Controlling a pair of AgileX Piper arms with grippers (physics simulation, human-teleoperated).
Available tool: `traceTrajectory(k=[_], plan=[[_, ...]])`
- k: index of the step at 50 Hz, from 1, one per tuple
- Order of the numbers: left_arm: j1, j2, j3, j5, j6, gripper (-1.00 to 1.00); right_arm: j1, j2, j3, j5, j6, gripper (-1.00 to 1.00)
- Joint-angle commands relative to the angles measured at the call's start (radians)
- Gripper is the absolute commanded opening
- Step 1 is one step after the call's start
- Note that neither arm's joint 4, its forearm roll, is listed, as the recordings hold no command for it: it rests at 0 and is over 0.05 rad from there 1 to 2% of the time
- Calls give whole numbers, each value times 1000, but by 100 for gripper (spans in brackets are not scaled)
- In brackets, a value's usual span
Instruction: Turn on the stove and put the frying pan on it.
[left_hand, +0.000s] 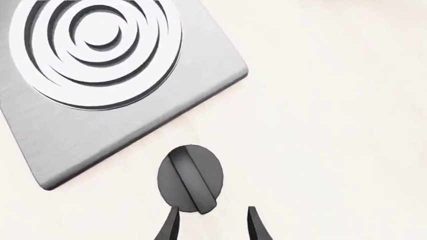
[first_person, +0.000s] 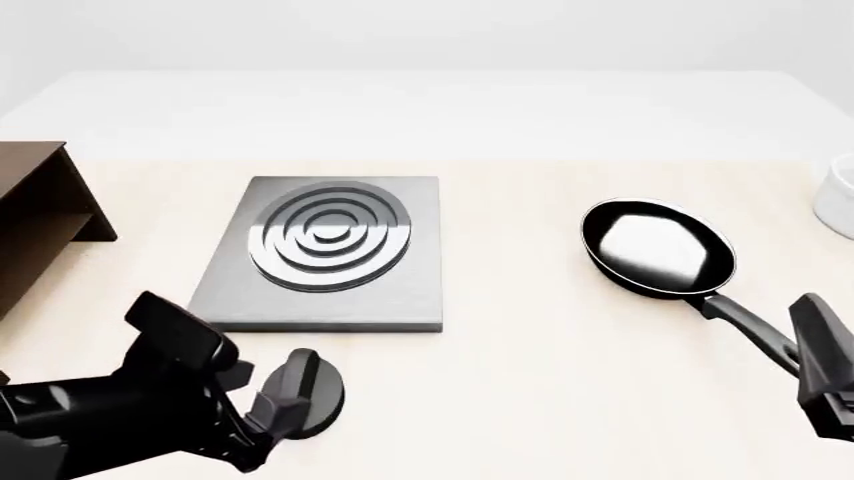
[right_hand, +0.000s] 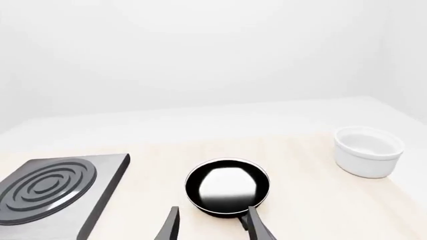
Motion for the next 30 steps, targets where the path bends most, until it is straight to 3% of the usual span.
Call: traceTrajectory(k=[1, 30], plan=[[-5, 63, 31, -73, -10, 100, -1, 0, 0, -1, 2, 100], [-3, 173, 56, -173, -7, 100, -1, 0, -1, -3, 4, 100]])
